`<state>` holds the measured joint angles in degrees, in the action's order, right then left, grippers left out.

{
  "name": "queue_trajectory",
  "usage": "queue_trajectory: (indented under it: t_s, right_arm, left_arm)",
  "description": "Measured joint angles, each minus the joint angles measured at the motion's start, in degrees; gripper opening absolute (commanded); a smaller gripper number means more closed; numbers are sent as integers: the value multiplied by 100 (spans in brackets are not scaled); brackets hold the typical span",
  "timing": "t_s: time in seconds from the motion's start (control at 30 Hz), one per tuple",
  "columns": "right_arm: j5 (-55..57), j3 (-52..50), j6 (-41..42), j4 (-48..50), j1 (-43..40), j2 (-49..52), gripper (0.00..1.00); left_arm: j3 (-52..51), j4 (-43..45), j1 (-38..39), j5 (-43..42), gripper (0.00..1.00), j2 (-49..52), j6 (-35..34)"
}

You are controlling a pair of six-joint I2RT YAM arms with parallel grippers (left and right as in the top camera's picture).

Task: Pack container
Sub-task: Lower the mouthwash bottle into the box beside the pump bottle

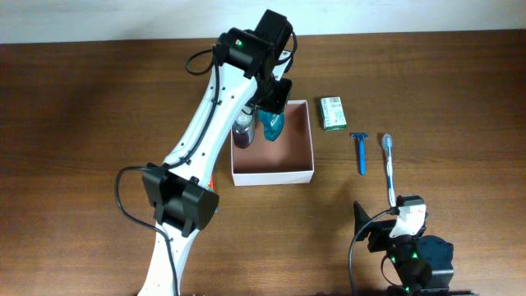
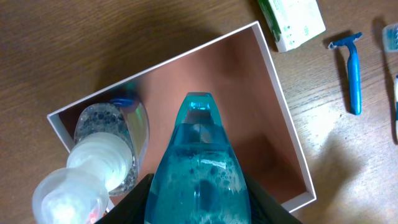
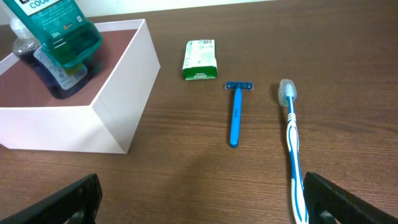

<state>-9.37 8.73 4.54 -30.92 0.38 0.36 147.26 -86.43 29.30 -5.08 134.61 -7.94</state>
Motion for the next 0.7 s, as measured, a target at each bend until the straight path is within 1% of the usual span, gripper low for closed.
queue_trajectory:
  t_s: [0.7]
  right_arm:
    - [0, 0, -2, 2, 0, 0, 99]
  left_arm:
    - [-37, 153, 0, 337, 12, 0, 0]
